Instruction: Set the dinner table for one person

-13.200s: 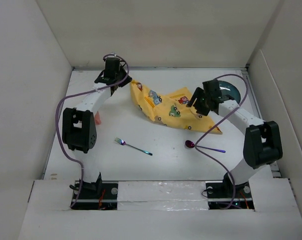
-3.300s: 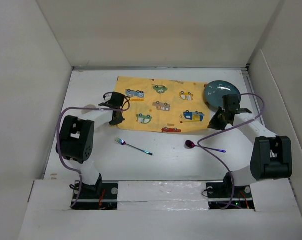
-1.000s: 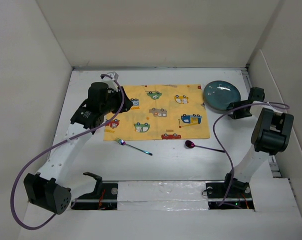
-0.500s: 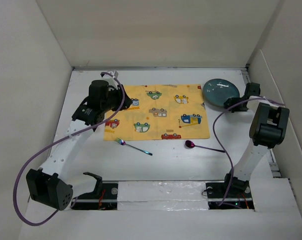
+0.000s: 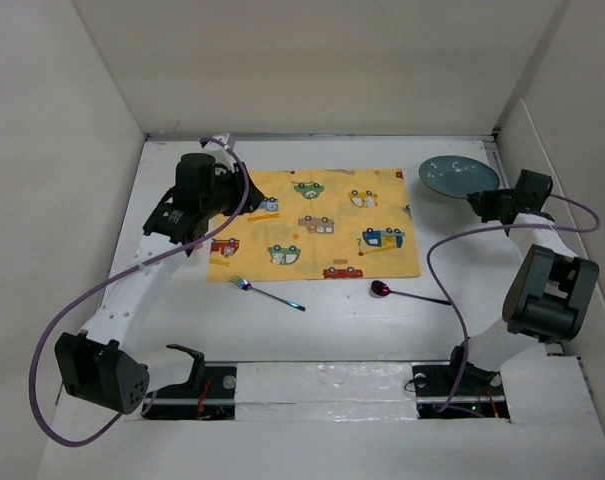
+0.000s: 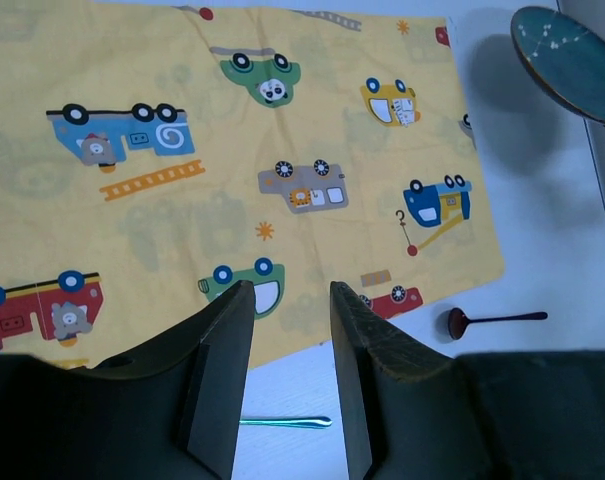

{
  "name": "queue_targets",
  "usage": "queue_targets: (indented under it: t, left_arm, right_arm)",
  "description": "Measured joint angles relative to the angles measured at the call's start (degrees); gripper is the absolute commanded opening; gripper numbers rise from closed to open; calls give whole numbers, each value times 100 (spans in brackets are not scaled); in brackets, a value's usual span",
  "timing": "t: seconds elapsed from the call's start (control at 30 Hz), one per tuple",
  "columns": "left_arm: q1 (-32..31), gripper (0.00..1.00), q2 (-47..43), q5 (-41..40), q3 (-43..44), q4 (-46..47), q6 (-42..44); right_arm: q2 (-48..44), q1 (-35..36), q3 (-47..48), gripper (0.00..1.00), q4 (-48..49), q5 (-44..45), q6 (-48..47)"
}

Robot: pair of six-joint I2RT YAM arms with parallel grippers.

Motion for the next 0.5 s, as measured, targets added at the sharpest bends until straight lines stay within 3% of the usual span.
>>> queue_targets:
  t: [0.27, 0.37, 0.5]
  left_arm:
    - [-2, 33, 264, 70, 492, -70, 35]
    - [-2, 33, 264, 83, 592, -114, -7]
    - [-2, 34, 267, 50, 826, -326, -68]
  right_arm:
    - [-1126, 74, -367, 0, 719, -1355, -433]
    - [-1276, 651, -367, 0, 914, -1729, -570]
    - [-1172, 1932, -369, 0, 999, -1980, -739]
